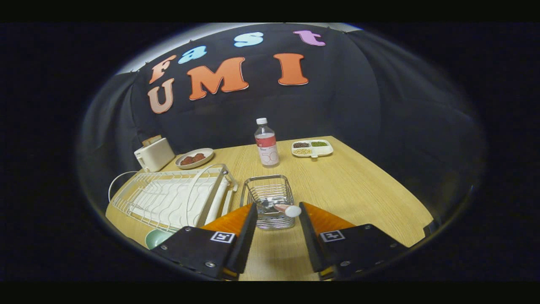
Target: Take the plate from the dish rack, then take the spoon from the basket and place it into the plate.
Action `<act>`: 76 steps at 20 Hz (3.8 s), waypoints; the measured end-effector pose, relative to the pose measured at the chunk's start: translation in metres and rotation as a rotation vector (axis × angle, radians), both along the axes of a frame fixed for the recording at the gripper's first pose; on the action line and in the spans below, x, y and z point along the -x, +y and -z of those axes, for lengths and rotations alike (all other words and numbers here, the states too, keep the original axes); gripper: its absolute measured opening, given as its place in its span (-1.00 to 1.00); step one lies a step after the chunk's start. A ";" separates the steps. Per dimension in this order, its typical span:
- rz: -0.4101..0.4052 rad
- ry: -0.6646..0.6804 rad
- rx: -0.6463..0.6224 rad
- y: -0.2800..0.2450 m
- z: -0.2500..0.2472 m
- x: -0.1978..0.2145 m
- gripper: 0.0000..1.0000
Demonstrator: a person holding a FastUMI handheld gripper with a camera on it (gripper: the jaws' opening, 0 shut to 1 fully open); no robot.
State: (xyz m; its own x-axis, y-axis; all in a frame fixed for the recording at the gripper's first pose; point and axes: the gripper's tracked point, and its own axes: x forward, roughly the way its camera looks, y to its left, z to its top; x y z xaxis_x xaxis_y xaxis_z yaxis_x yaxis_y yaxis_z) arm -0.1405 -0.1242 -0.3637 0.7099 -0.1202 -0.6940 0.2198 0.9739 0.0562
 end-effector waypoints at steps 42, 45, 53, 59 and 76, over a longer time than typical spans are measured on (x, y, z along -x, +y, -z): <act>-0.293 0.070 -0.311 0.143 -0.092 0.069 -0.72; -0.345 0.069 -0.322 0.160 -0.080 0.065 -0.73; -0.488 0.081 -0.352 0.216 -0.052 0.059 -0.73; -0.524 0.065 -0.368 0.228 -0.043 0.066 -0.68; -0.338 0.073 -0.260 0.149 -0.061 0.047 0.35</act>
State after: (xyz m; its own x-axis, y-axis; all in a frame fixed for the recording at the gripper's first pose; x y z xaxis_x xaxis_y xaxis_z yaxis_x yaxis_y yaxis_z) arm -0.1876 0.0243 -0.3026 0.6276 0.2960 -0.7201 -0.0967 0.9474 0.3051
